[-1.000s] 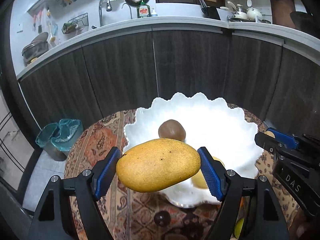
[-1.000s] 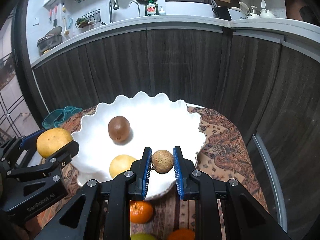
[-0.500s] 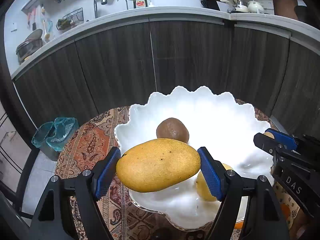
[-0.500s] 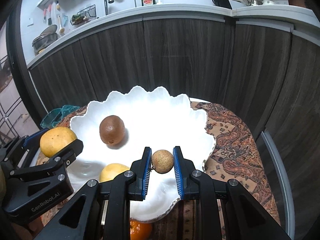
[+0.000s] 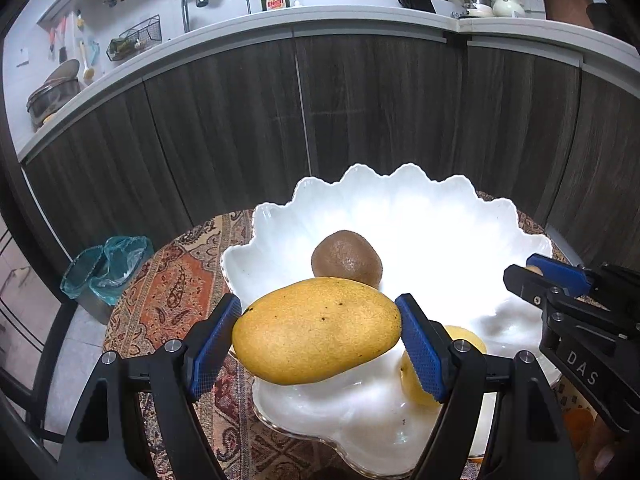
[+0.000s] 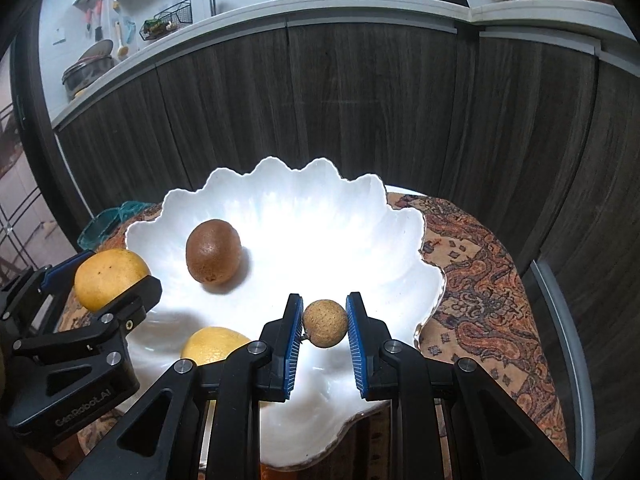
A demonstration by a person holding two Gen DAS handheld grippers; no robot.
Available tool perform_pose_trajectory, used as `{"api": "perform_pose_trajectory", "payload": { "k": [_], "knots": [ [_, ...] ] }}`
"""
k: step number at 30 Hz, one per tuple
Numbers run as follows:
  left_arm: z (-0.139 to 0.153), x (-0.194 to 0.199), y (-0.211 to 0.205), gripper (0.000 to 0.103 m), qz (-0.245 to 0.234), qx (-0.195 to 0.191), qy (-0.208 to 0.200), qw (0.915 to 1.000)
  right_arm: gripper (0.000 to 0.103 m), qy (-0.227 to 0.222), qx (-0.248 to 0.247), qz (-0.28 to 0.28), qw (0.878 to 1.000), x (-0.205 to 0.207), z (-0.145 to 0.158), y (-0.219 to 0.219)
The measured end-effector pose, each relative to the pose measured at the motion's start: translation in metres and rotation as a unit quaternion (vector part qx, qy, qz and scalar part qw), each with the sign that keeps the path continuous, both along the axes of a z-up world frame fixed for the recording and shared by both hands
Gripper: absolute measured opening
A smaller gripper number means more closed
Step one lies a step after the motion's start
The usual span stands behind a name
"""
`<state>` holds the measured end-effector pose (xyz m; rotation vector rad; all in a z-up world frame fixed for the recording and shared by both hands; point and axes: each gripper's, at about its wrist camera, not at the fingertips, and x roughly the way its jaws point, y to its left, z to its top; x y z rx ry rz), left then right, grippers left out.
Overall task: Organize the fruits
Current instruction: 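Open both tools to release the mango and small fruit into the bowl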
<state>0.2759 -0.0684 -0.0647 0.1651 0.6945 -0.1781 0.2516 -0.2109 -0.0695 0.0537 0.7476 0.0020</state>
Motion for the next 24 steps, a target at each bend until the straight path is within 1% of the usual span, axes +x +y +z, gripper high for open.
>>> {"api": "perform_pose_trajectory", "payload": {
  "k": [2, 4, 6, 7, 8, 9, 13, 15, 19, 24],
  "knots": [
    [-0.001, 0.001, 0.000, 0.079, -0.003, -0.003, 0.009, 1.0000, 0.025, -0.002, -0.005, 0.001, 1.000, -0.001, 0.001, 0.002],
    [-0.001, -0.001, 0.001, 0.079, -0.001, -0.002, 0.004, 1.0000, 0.032, -0.005, -0.008, -0.001, 1.000, -0.002, 0.003, 0.002],
    [0.005, -0.006, 0.002, 0.087, 0.005, 0.010, -0.016, 0.9998, 0.055, -0.011, -0.011, -0.007, 1.000, -0.004, 0.005, 0.002],
    [0.007, -0.008, 0.002, 0.096, 0.008, 0.014, -0.024, 0.9996, 0.061, -0.017, -0.013, -0.010, 1.000, -0.006, 0.006, 0.001],
    [0.010, -0.010, 0.003, 0.101, 0.012, 0.017, -0.034, 0.9992, 0.068, -0.022, -0.017, -0.014, 1.000, -0.008, 0.007, 0.000],
    [0.012, -0.012, 0.004, 0.102, 0.016, 0.019, -0.041, 0.9989, 0.073, -0.029, -0.024, -0.020, 0.999, -0.010, 0.009, 0.000],
    [0.017, -0.019, 0.006, 0.103, 0.025, 0.025, -0.054, 0.9979, 0.084, -0.054, -0.043, -0.044, 0.997, -0.017, 0.017, -0.006],
    [0.019, -0.023, 0.006, 0.103, 0.026, 0.028, -0.060, 0.9975, 0.092, -0.070, -0.051, -0.056, 0.995, -0.022, 0.021, -0.008],
    [0.025, -0.029, 0.007, 0.103, 0.026, 0.025, -0.067, 0.9971, 0.094, -0.089, -0.054, -0.067, 0.992, -0.032, 0.029, -0.011],
    [0.030, -0.037, 0.007, 0.103, 0.025, 0.027, -0.070, 0.9969, 0.094, -0.098, -0.051, -0.066, 0.992, -0.041, 0.036, -0.011]
  ]
}}
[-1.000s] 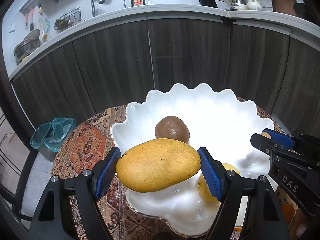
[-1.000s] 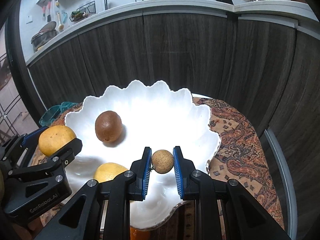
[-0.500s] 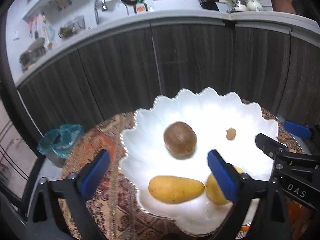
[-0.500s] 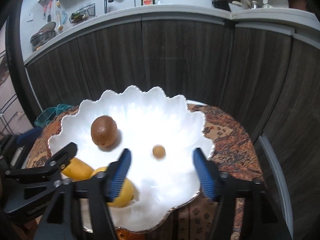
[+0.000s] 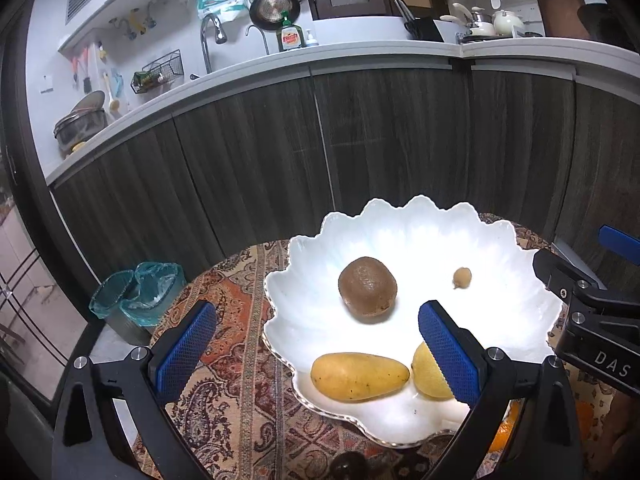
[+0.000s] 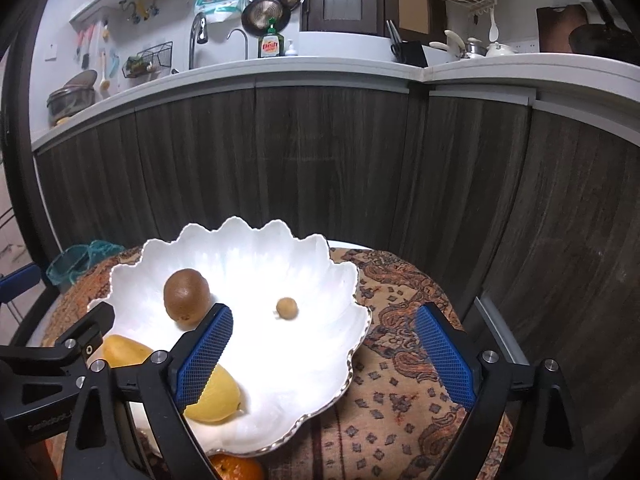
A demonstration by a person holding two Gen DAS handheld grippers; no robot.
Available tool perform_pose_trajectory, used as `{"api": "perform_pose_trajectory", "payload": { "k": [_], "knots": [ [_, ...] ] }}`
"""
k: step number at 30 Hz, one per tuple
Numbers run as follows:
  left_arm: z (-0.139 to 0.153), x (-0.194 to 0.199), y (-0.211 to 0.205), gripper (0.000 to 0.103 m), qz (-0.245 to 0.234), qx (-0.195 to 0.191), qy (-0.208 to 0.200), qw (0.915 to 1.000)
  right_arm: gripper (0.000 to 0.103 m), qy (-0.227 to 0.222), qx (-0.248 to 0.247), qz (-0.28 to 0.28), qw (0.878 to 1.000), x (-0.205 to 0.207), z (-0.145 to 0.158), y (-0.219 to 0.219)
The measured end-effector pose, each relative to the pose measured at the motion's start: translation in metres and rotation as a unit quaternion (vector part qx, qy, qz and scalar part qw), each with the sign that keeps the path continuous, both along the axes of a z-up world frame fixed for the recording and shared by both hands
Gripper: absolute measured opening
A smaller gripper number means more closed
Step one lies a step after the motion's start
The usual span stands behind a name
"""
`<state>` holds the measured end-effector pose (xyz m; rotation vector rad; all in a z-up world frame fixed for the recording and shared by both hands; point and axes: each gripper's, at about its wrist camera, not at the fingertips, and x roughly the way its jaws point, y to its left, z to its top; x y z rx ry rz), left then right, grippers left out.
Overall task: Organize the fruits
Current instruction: 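Open both tools to release the mango and small fruit into the bowl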
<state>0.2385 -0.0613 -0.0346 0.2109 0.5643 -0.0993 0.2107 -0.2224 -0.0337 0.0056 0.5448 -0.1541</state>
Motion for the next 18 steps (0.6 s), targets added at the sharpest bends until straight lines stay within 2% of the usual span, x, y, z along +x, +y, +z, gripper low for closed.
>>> {"api": "perform_pose_trajectory", "payload": {
  "k": [4, 7, 18],
  "knots": [
    [0.010, -0.012, 0.001, 0.103, 0.000, -0.004, -0.002, 1.0000, 0.094, 0.005, 0.029, 0.011, 0.999, -0.011, 0.008, -0.001],
    [0.021, -0.022, 0.004, 0.103, 0.001, -0.014, -0.009, 0.9999, 0.094, 0.000, 0.032, 0.009, 0.999, -0.021, 0.017, 0.001],
    [0.059, -0.072, 0.007, 0.103, 0.007, -0.009, -0.048, 0.9988, 0.094, -0.020, 0.035, -0.001, 0.999, -0.067, 0.047, 0.001]
  ]
}}
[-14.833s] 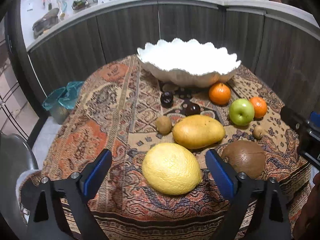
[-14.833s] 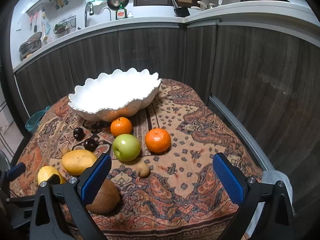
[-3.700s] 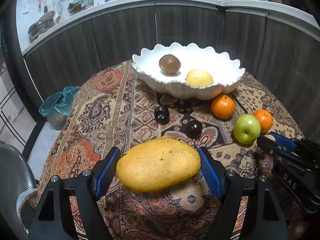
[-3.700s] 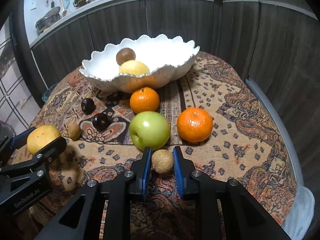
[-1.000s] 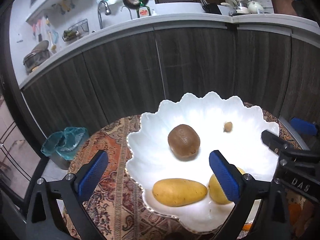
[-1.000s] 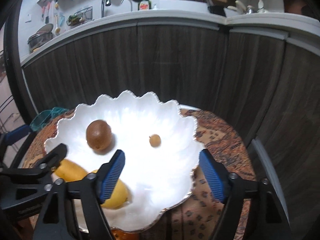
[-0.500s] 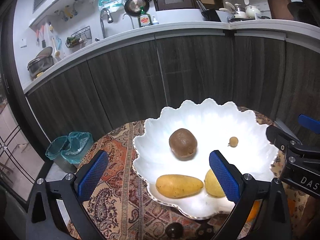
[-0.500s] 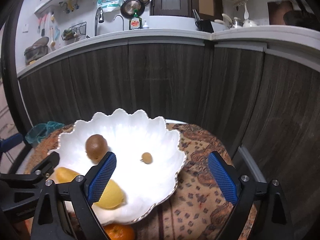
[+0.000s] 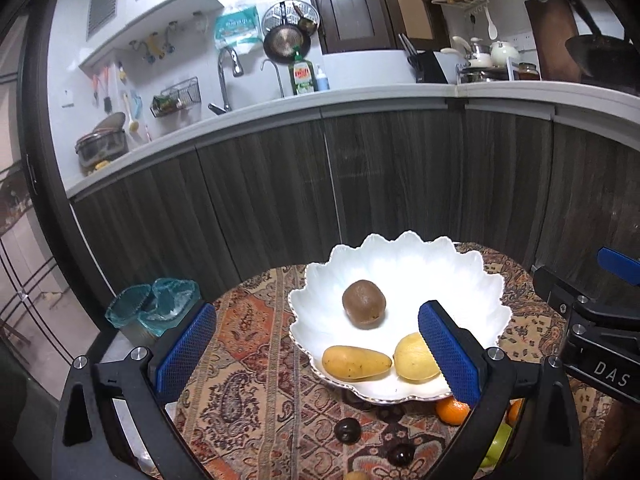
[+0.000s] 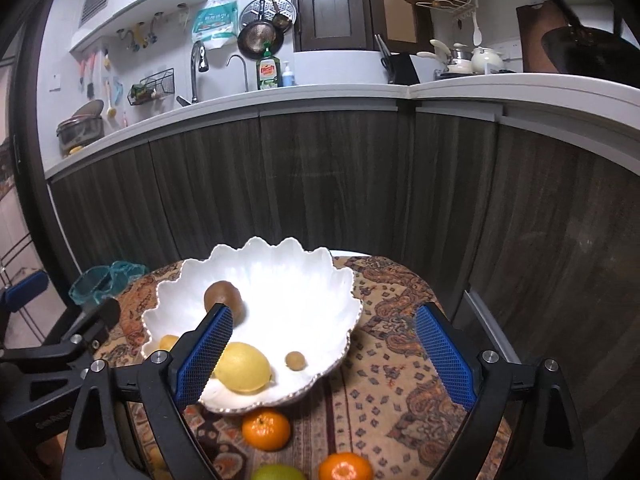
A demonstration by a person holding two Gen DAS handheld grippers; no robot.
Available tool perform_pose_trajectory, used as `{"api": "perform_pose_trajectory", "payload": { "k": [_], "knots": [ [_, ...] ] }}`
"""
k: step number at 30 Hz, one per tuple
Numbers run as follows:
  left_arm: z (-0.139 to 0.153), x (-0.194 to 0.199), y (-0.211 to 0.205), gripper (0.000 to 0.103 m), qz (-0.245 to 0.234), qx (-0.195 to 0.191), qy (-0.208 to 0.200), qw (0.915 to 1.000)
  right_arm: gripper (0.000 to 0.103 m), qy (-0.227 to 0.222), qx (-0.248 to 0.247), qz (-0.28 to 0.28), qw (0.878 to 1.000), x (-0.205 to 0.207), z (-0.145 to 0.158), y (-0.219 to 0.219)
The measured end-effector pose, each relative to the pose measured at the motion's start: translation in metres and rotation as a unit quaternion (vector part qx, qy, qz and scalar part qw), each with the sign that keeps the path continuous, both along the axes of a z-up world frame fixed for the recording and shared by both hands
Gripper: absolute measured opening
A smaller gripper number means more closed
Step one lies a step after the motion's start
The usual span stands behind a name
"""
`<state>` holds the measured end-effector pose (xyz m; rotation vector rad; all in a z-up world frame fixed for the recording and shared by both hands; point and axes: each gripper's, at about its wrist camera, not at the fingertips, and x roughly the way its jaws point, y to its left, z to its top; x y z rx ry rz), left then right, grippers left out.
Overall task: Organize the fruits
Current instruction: 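Open both tools to release the mango and small fruit into the bowl, then withdraw both tools from the bowl and reach toward the fruits on the cloth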
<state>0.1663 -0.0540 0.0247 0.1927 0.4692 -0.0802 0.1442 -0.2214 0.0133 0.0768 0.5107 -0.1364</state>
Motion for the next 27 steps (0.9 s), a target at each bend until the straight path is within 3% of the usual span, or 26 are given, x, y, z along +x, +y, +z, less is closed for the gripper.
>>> {"api": "perform_pose_trajectory", "payload": {
  "k": [12, 27],
  "knots": [
    [0.009, -0.030, 0.002, 0.103, 0.000, 0.002, -0.010, 0.9999, 0.094, -0.006, -0.022, -0.013, 1.000, -0.037, 0.017, -0.001],
    [-0.017, -0.053, 0.014, 0.103, 0.013, 0.004, 0.006, 0.9999, 0.094, 0.014, -0.026, -0.013, 0.999, -0.059, -0.004, 0.008]
  ]
}}
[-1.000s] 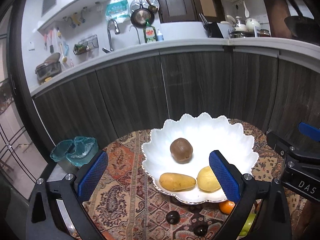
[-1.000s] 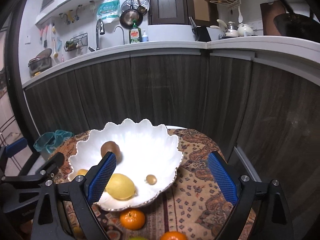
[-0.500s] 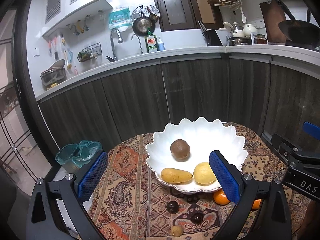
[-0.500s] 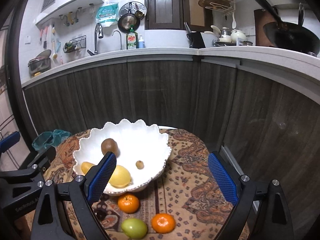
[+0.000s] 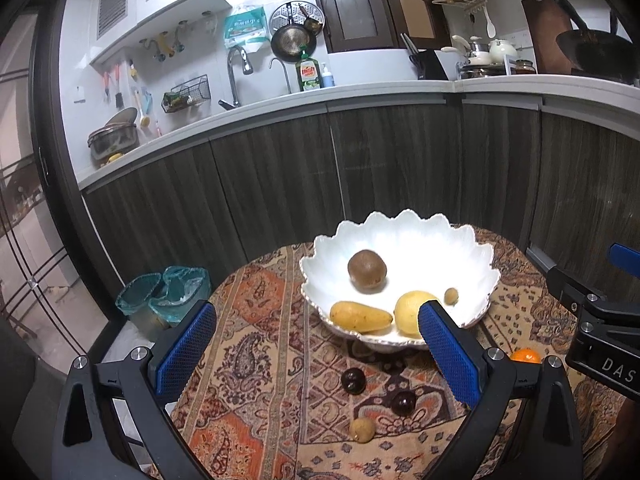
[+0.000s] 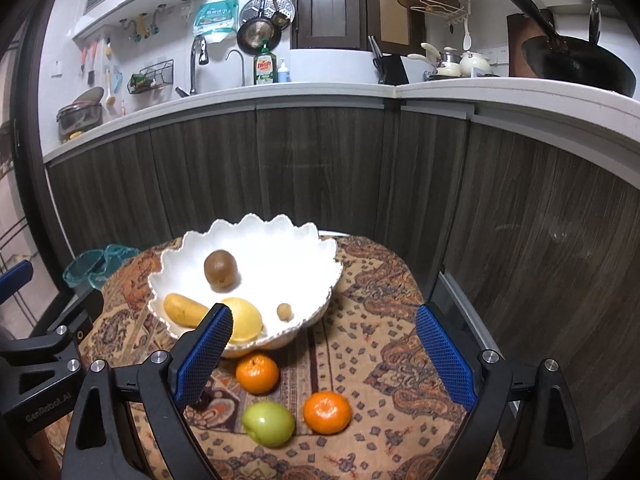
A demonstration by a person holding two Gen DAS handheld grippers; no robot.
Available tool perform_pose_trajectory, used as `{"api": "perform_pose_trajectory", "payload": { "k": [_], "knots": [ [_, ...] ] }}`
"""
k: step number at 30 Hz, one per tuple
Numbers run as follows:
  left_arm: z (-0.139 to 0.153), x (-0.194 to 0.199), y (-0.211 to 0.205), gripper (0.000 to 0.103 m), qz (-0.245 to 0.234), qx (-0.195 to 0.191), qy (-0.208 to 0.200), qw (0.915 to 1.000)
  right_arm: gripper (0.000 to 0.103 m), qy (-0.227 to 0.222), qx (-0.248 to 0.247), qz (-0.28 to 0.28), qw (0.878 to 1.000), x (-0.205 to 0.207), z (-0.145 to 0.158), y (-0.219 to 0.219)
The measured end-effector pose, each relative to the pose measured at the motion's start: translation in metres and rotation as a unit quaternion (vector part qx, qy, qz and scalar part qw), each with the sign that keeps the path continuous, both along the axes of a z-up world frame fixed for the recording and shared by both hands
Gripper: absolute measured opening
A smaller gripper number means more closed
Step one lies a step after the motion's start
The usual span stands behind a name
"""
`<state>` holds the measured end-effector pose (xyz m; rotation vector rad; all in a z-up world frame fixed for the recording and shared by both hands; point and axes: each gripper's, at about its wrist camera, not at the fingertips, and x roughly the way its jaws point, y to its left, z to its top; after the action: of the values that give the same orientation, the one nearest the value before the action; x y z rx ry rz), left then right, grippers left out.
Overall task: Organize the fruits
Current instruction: 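Withdraw both tools from the bowl and reach toward the fruits on the cloth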
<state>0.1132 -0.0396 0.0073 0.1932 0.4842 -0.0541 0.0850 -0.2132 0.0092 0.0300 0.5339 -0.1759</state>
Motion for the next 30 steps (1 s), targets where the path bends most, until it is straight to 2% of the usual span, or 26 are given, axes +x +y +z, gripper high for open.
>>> {"api": "perform_pose_trajectory", "payload": {
  "k": [4, 18, 23, 30],
  "knots": [
    [-0.010, -0.002, 0.005, 0.103, 0.007, -0.010, 0.007, 0.9999, 0.094, 0.007, -0.005, -0.001, 1.000, -0.002, -0.009, 0.004],
    [-0.060, 0.001, 0.008, 0.102, 0.010, -0.006, 0.043, 0.9990, 0.094, 0.037, -0.014, -0.015, 0.999, 0.000, -0.045, 0.003],
    [-0.083, 0.008, 0.006, 0.090, 0.006, 0.002, 0.077, 0.9970, 0.094, 0.044, -0.028, -0.020, 0.998, 0.002, -0.059, 0.006],
    [-0.104, 0.012, 0.003, 0.079, -0.004, 0.005, 0.105, 0.9944, 0.094, 0.070, -0.019, -0.020, 0.997, 0.006, -0.081, 0.004]
  ]
}}
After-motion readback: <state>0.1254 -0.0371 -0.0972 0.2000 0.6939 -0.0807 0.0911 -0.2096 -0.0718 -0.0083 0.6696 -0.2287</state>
